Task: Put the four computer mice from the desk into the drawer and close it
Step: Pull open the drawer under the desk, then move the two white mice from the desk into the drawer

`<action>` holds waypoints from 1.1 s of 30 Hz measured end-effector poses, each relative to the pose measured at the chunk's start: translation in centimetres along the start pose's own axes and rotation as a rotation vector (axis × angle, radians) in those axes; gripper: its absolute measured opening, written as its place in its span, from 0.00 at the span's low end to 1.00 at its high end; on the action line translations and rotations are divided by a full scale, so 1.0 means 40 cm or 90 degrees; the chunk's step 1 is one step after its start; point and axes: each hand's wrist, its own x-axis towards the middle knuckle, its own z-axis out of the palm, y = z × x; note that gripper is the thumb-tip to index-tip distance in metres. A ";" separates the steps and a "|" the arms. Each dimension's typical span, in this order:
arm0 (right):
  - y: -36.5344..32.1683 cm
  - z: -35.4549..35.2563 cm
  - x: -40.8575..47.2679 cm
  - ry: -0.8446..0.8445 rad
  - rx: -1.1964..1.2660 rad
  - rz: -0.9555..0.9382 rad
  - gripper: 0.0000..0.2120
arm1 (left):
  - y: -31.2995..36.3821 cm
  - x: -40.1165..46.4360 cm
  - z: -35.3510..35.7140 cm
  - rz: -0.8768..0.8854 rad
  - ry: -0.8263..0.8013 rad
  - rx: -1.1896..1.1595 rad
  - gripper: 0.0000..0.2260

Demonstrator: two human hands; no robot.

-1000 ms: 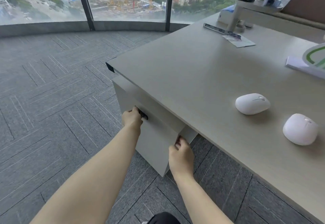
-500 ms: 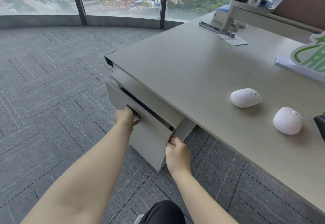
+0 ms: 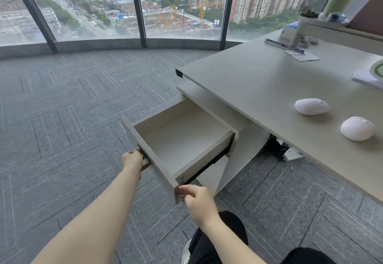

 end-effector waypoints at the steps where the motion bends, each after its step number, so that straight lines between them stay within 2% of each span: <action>1: -0.001 0.019 -0.010 -0.013 -0.006 -0.001 0.20 | 0.000 0.000 -0.030 0.001 0.004 0.003 0.10; 6: -0.013 0.089 -0.056 -0.076 -0.034 -0.015 0.23 | -0.005 -0.001 -0.144 0.014 0.024 0.009 0.07; 10: -0.022 0.098 -0.080 -0.119 -0.062 -0.023 0.24 | 0.007 -0.051 -0.185 0.037 0.041 0.088 0.14; 12: -0.034 0.060 -0.091 -0.085 -0.074 -0.043 0.23 | 0.040 -0.117 -0.179 0.122 0.129 0.221 0.15; 14: -0.064 -0.025 -0.098 0.031 -0.036 -0.099 0.19 | 0.089 -0.199 -0.140 0.277 0.162 0.291 0.16; 16: -0.109 -0.150 -0.104 0.183 0.007 -0.171 0.16 | 0.143 -0.283 -0.061 0.415 0.114 0.285 0.16; 19: -0.163 -0.372 -0.117 0.429 0.004 -0.228 0.14 | 0.182 -0.378 0.116 0.527 -0.061 0.291 0.13; 22: -0.169 -0.593 -0.121 0.647 -0.091 -0.217 0.15 | 0.173 -0.495 0.330 0.580 -0.255 0.307 0.11; 24: -0.143 -0.721 -0.106 0.727 -0.186 -0.160 0.18 | 0.148 -0.573 0.474 0.615 -0.364 0.336 0.12; 26: -0.108 -0.819 -0.084 0.730 -0.282 -0.062 0.21 | 0.112 -0.637 0.605 0.652 -0.441 0.401 0.15; 29: -0.063 -0.906 -0.051 0.623 -0.360 0.092 0.27 | 0.051 -0.690 0.765 0.688 -0.498 0.518 0.21; 33: -0.025 -0.942 -0.007 0.521 -0.377 0.148 0.30 | -0.012 -0.692 0.901 0.692 -0.502 0.732 0.28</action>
